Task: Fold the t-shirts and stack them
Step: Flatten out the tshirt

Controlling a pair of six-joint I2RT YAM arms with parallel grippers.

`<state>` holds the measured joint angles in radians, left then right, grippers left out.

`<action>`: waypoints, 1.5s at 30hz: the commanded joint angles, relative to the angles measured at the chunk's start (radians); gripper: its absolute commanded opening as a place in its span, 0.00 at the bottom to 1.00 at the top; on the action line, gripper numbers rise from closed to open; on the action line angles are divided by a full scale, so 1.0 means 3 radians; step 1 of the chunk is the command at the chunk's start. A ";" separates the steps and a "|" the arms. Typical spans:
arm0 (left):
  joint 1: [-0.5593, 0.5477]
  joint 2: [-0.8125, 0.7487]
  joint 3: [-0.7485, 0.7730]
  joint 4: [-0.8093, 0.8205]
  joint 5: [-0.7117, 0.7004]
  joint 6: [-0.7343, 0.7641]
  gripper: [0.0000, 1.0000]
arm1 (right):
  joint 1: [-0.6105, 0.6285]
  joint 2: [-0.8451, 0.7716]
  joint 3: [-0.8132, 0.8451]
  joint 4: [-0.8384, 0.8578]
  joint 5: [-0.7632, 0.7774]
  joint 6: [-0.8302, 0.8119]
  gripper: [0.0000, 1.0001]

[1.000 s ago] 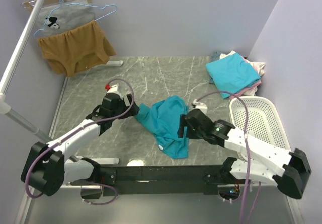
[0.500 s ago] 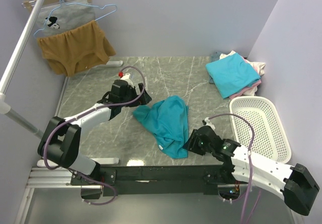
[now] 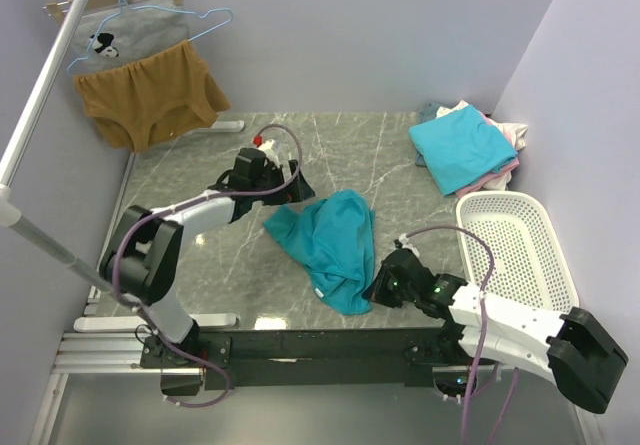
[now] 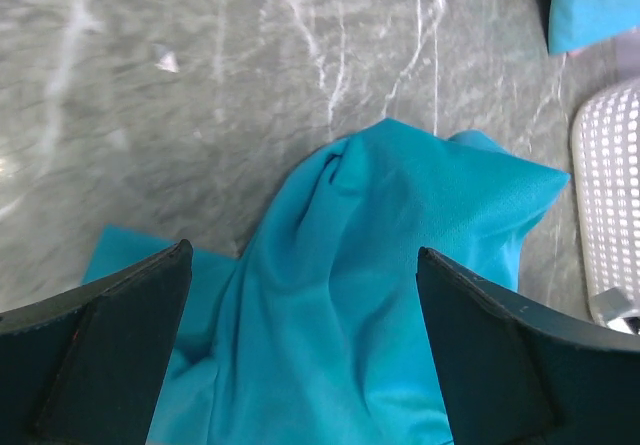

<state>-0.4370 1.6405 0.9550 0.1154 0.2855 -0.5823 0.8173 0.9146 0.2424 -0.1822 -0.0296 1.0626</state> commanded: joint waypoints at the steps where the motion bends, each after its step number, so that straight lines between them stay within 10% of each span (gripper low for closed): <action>1: -0.0001 0.0359 0.0319 0.0106 0.0459 0.0141 1.00 | 0.0001 -0.0383 0.0378 -0.0608 0.0476 -0.0101 0.00; 9: -0.0031 0.0912 0.0789 -0.0139 0.1031 0.0340 1.00 | -0.0050 -0.1208 0.1058 -0.2051 0.1428 -0.0085 0.00; 19: -0.0215 0.1572 0.1009 0.0116 0.2238 0.0387 0.95 | -0.0213 -0.0794 0.1262 -0.1791 0.1479 -0.0504 0.00; 22: -0.0236 0.1578 0.0974 0.0321 0.2326 0.0239 0.03 | -0.0387 -0.0518 0.1482 -0.1638 0.1479 -0.0801 0.00; 37: -0.0026 -0.0885 0.0560 -0.0553 -0.0862 0.0489 0.01 | -0.1001 0.1087 0.3776 -0.1290 0.1367 -0.2258 0.00; 45: -0.0052 -0.1730 0.0024 -0.1003 -0.0886 0.0260 0.01 | -0.0950 0.1298 0.3816 -0.1678 0.0667 -0.2581 0.00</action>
<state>-0.4423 1.1366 1.0897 -0.0517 0.0582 -0.4541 0.5236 1.3186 1.4509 -0.6151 0.3023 0.3599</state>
